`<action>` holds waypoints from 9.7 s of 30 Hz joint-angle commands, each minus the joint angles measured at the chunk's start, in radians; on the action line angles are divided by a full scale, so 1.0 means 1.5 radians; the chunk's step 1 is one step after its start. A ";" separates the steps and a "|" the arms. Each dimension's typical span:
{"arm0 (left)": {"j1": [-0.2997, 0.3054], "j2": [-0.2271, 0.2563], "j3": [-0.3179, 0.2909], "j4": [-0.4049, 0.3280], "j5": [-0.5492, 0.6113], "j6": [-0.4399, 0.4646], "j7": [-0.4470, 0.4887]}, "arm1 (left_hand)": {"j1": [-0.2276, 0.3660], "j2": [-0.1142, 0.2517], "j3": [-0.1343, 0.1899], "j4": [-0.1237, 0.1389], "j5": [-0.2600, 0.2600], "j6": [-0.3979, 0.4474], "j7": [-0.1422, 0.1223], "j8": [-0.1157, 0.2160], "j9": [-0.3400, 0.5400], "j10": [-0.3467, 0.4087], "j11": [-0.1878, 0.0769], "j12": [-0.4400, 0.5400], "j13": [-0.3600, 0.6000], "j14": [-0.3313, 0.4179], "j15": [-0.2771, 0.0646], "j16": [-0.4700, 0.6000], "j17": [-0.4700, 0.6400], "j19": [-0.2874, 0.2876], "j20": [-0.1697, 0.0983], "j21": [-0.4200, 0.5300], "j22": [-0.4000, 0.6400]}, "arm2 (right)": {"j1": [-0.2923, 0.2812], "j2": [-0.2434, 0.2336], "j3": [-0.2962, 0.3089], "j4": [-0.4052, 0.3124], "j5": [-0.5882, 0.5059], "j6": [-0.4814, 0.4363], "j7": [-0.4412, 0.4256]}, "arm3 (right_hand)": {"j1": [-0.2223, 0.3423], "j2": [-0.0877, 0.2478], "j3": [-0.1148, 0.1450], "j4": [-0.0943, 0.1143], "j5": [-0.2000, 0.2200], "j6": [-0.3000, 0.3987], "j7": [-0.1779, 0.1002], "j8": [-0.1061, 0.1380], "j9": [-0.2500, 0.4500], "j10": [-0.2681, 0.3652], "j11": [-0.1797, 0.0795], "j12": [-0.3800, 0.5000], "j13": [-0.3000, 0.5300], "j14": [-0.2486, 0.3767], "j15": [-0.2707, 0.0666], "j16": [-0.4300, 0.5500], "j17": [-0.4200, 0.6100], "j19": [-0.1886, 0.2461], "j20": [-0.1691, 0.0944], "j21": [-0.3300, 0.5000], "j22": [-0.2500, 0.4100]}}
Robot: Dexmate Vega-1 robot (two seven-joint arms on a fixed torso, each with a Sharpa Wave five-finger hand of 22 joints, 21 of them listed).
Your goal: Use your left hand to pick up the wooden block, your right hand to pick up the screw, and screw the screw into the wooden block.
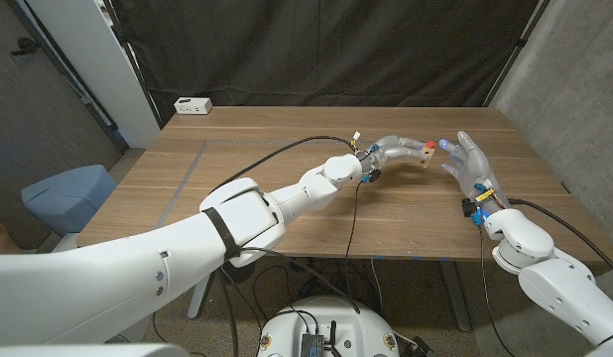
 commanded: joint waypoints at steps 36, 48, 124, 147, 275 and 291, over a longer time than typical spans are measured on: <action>0.003 0.006 0.001 -0.015 -0.001 0.009 -0.003 | -0.010 0.025 0.030 0.028 0.005 0.052 0.022 0.007 0.002 0.006 -0.002 0.011 0.003 0.007 -0.066 -0.001 0.002 0.005 0.002 0.000 0.002 | 0.033 -0.022 -0.027 0.017 0.017 -0.003 0.014 | -0.005 0.005 -0.009 0.010 0.008 0.083 0.015 0.037 -0.001 0.008 -0.020 0.019 0.002 -0.036 0.000 0.010 0.002 -0.003 -0.001 0.006 0.001; 0.004 0.009 -0.001 -0.016 -0.003 0.011 -0.005 | -0.011 0.026 0.029 0.029 0.005 0.053 0.021 0.007 0.002 0.007 -0.002 0.012 0.003 0.006 -0.065 -0.001 0.002 0.005 0.002 0.000 0.002 | 0.023 -0.021 -0.024 0.007 0.018 -0.011 -0.001 | -0.003 0.005 -0.009 0.010 0.009 0.108 0.019 0.040 -0.001 0.026 -0.030 0.022 0.002 -0.026 -0.004 0.013 0.001 0.007 -0.001 0.009 0.001; 0.004 0.005 -0.001 -0.008 -0.002 0.005 -0.003 | -0.011 0.026 0.030 0.029 0.005 0.055 0.023 0.008 0.002 0.007 -0.002 0.012 0.003 0.007 -0.064 -0.001 0.003 0.006 0.001 0.000 0.002 | -0.018 -0.021 0.004 -0.018 0.012 -0.008 0.007 | 0.004 0.009 -0.010 0.010 0.013 0.217 0.025 0.052 -0.002 0.079 -0.047 0.022 0.001 -0.005 -0.011 0.013 -0.002 0.018 0.000 0.005 0.000; 0.002 0.002 -0.003 0.003 -0.003 -0.005 -0.001 | -0.012 0.026 0.030 0.029 0.005 0.055 0.022 0.008 0.002 0.008 -0.002 0.012 0.003 0.008 -0.065 -0.001 0.002 0.005 0.001 0.000 0.002 | -0.024 -0.004 0.016 -0.026 -0.005 -0.010 -0.021 | 0.008 0.009 -0.010 0.007 0.013 0.188 0.027 0.028 -0.002 0.075 -0.015 0.014 0.002 -0.001 -0.008 0.012 -0.003 0.021 0.001 0.005 0.000; 0.005 0.009 -0.010 -0.001 -0.008 -0.003 -0.003 | -0.013 0.027 0.032 0.029 0.005 0.055 0.022 0.008 0.002 0.007 -0.002 0.012 0.003 0.008 -0.065 -0.001 0.002 0.005 0.001 0.000 0.002 | -0.001 -0.034 0.002 -0.019 0.022 -0.024 0.020 | 0.008 0.008 -0.025 0.014 0.020 0.226 0.037 0.049 -0.002 0.082 -0.046 0.024 0.001 -0.008 -0.012 0.015 -0.003 0.021 0.005 0.008 0.001; 0.001 0.017 -0.022 0.031 -0.008 -0.063 -0.012 | -0.012 0.027 0.032 0.028 0.005 0.055 0.021 0.008 0.002 0.007 -0.002 0.012 0.003 0.007 -0.065 -0.001 0.003 0.006 0.002 0.000 0.002 | -0.008 -0.026 0.002 -0.040 0.008 -0.031 -0.007 | 0.009 0.009 -0.025 0.013 0.021 0.226 0.035 0.044 -0.002 0.086 -0.039 0.022 0.001 -0.005 -0.011 0.015 -0.003 0.023 0.005 0.007 0.001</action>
